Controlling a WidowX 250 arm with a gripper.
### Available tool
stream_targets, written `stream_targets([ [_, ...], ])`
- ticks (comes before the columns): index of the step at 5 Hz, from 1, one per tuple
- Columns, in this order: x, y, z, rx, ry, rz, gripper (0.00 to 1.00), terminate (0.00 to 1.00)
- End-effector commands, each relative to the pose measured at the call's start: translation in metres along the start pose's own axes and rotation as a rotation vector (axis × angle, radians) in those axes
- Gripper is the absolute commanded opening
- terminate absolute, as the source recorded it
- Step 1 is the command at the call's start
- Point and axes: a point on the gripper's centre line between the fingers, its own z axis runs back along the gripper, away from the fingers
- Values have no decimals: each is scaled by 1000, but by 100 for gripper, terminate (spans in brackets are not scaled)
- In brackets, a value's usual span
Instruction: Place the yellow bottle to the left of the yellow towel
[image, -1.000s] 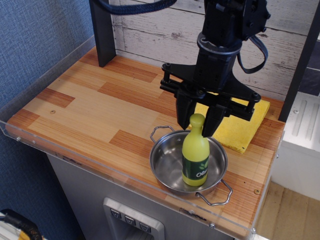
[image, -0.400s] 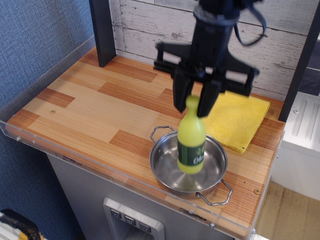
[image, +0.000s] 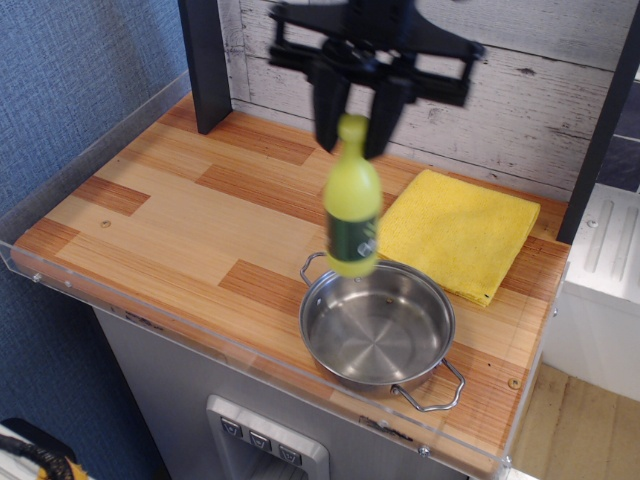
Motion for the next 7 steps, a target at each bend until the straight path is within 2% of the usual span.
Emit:
stream_targets([
  [1, 30, 44, 15, -15, -55, 163, 0, 0],
  [2, 48, 64, 10, 13, -60, 246, 0, 0],
  [3, 70, 75, -1, 68, -41, 289, 0, 0],
  [4, 83, 86, -13, 83, -55, 320, 0, 0],
  [6, 110, 95, -40, 68, -64, 334, 0, 0],
  [7, 120, 96, -52, 45, -41, 339, 0, 0],
])
